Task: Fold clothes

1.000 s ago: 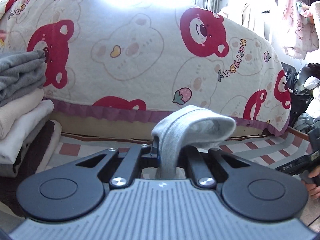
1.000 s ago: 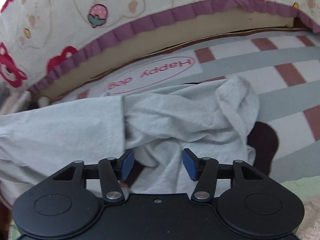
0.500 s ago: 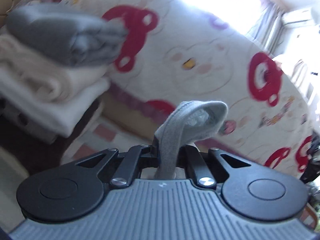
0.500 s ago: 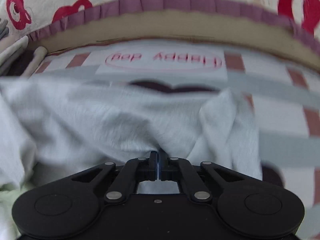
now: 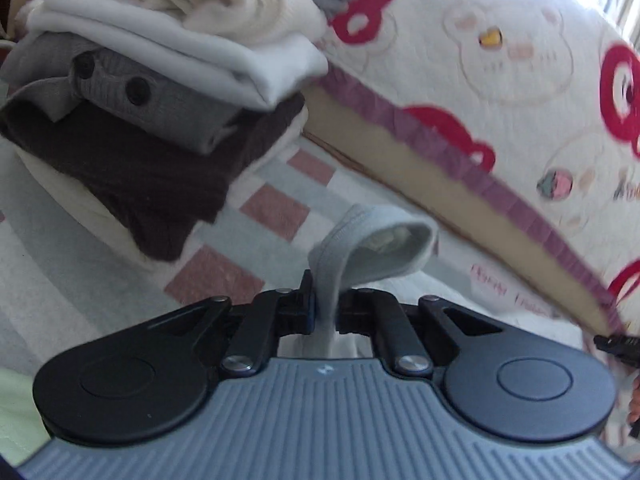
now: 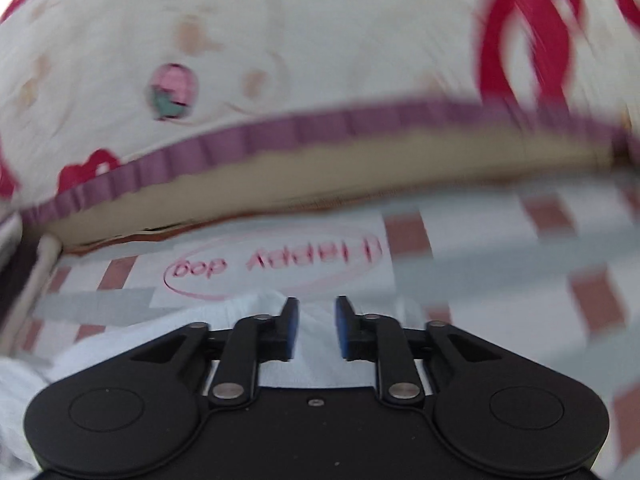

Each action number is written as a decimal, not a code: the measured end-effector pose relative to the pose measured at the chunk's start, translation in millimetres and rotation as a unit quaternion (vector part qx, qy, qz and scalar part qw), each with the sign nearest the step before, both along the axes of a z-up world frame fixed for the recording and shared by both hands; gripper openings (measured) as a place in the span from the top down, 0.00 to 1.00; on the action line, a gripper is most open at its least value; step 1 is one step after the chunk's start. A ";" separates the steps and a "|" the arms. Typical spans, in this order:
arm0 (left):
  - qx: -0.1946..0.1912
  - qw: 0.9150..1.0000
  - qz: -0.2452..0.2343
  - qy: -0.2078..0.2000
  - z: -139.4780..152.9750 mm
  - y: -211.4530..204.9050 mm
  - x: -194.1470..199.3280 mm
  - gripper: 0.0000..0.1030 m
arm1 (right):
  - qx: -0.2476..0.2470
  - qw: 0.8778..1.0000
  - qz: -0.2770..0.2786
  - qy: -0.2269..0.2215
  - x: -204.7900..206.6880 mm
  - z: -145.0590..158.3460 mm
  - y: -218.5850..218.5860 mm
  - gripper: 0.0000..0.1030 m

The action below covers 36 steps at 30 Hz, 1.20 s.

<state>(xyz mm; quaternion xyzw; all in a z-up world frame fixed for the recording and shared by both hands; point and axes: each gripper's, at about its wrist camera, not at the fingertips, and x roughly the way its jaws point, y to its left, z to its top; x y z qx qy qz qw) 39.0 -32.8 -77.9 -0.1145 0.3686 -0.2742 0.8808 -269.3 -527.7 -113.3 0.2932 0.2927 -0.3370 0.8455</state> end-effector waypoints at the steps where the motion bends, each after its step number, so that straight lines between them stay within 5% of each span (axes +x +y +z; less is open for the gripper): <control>1: 0.004 1.000 -0.002 -0.005 0.6 -0.3 -2.1 0.93 | 0.023 0.999 -0.022 -0.005 -10.3 -5.6 -2.3 0.63; 4: 0.012 1.000 -0.003 -0.015 1.9 0.1 -6.7 0.90 | 0.110 0.990 -0.090 -0.019 -41.3 -27.3 -9.1 0.52; 7: -0.004 1.000 0.011 -0.007 3.3 3.0 -7.2 0.88 | 0.213 0.965 -0.142 -0.057 -72.1 -49.8 -11.0 0.50; 9: -0.014 1.000 0.007 -0.006 5.4 1.3 -9.9 0.88 | 0.243 0.954 -0.158 -0.076 -85.1 -58.0 -4.6 0.48; 13: -0.003 0.999 -0.041 -0.020 10.9 -22.2 -17.6 0.72 | 0.263 0.950 -0.152 -0.065 -83.9 -64.4 7.3 0.45; 17: -0.011 0.996 -0.090 0.005 5.2 -53.5 -19.1 0.59 | 0.243 0.960 -0.129 -0.043 -74.0 -65.7 14.5 0.44; 21: 0.008 0.990 -0.133 0.036 -11.0 -88.0 -21.6 0.54 | 0.211 0.970 -0.052 -0.110 -63.4 -57.1 20.6 0.93; 24: 0.025 0.989 -0.132 0.062 -23.1 -105.1 -22.9 0.52 | 0.135 0.977 -0.004 -0.164 -62.2 -30.0 31.3 0.93; 27: 0.007 0.990 -0.110 0.092 -30.8 -103.1 -19.9 0.51 | 0.101 0.958 0.032 -0.267 -73.5 -6.1 33.7 0.94; 33: 0.025 0.992 -0.093 0.082 -31.4 -104.3 -3.8 0.46 | 0.105 0.973 -0.009 -0.204 -70.7 -12.9 22.4 0.94; 36: 0.019 0.991 -0.072 0.114 -37.7 -111.0 17.8 0.32 | 0.111 0.976 -0.004 -0.188 -67.0 -15.3 21.9 0.93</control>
